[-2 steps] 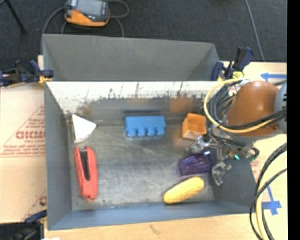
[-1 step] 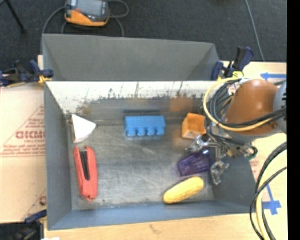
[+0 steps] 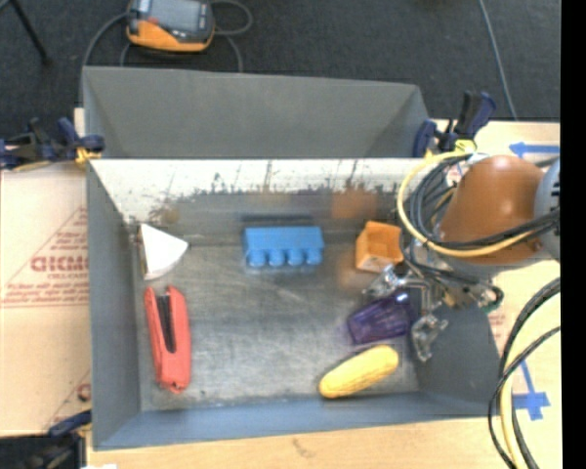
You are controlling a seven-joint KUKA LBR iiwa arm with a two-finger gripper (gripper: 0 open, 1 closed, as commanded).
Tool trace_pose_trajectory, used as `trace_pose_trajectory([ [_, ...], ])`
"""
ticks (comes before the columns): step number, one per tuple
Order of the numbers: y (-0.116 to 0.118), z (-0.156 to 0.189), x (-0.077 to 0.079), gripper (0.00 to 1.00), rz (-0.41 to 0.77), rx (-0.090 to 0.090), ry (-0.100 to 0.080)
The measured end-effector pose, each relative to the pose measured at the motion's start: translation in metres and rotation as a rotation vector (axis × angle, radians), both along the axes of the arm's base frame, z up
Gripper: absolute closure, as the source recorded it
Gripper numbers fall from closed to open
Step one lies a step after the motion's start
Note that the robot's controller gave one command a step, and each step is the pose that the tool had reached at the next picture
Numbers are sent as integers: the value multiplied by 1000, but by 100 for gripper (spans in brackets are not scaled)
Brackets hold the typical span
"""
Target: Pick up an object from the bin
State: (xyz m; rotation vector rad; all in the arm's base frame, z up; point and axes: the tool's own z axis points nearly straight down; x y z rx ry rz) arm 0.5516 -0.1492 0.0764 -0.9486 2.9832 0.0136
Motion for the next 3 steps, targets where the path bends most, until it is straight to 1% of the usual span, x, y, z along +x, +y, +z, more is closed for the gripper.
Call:
trace_pose_trajectory([
  [1, 4, 83, 10, 100, 48, -11, 4],
  [2, 4, 83, 10, 100, 47, -10, 4],
  [3, 2, 136, 11, 100, 31, -11, 10],
])
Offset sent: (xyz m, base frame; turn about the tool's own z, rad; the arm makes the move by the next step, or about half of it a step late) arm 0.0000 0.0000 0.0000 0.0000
